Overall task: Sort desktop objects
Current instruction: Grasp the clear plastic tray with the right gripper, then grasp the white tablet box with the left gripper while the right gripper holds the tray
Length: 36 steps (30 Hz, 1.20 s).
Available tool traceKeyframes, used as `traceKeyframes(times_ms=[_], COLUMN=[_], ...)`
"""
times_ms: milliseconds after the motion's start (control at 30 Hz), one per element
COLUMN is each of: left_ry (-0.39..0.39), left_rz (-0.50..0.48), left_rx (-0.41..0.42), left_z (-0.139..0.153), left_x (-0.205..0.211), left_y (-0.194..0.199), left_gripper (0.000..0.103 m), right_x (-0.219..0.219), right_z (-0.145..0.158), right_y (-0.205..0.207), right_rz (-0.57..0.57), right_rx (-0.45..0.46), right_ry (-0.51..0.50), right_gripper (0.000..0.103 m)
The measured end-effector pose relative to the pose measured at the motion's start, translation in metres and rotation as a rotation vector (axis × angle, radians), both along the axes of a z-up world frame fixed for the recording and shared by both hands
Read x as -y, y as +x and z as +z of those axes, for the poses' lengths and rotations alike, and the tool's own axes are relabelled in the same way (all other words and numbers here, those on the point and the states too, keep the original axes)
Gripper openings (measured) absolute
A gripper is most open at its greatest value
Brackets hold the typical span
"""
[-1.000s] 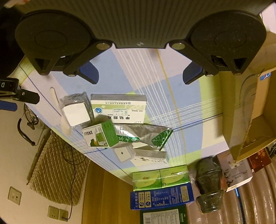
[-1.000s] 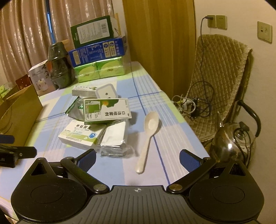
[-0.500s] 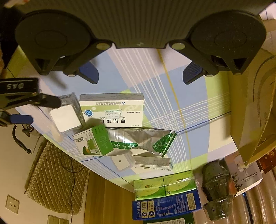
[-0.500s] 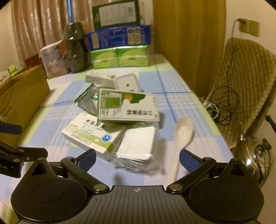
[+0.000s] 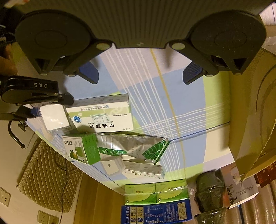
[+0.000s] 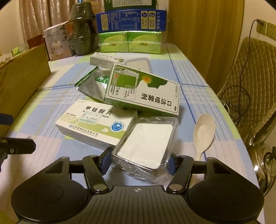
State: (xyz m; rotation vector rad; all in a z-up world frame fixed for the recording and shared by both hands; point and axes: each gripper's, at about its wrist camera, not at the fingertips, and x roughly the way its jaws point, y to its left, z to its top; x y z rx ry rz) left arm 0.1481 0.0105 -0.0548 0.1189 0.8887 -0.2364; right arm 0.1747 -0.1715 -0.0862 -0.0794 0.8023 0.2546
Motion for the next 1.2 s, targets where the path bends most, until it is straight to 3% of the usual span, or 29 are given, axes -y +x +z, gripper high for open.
traceKeyframes(times_ms=[133,400,600,900,1067,1200], left_ry=[-0.008,-0.034,-0.035,-0.050,-0.049,-0.059], left_rz=[0.012,0.037,0.048,0.052,0.048,0.066], left_rx=[0.002,0.022,0.021,0.010,0.013,0.017], left_z=[0.000,0.011,0.011,0.007,0.008,0.010], left_x=[-0.005,-0.012,-0.015,-0.013,-0.012,-0.016], left_y=[-0.001,-0.007,-0.007,-0.005,-0.005,-0.005], left_gripper=[0.102,0.102,0.102,0.102,0.102,0.102], right_x=[-0.010,-0.042,-0.028,-0.017,-0.022,-0.033], right_z=[0.001,-0.004,-0.005,-0.002,-0.005,-0.004], right_y=[-0.005,-0.034,-0.023,-0.005,0.010,0.006], right_rz=[0.072,0.331,0.212,0.198,0.261,0.406], right_rx=[-0.006,-0.044,-0.036,-0.026,-0.019,-0.048], right_ry=[0.003,0.092,0.072,0.059,0.053,0.101], right_gripper=[0.057,0.057,0.057,0.057,0.057,0.057])
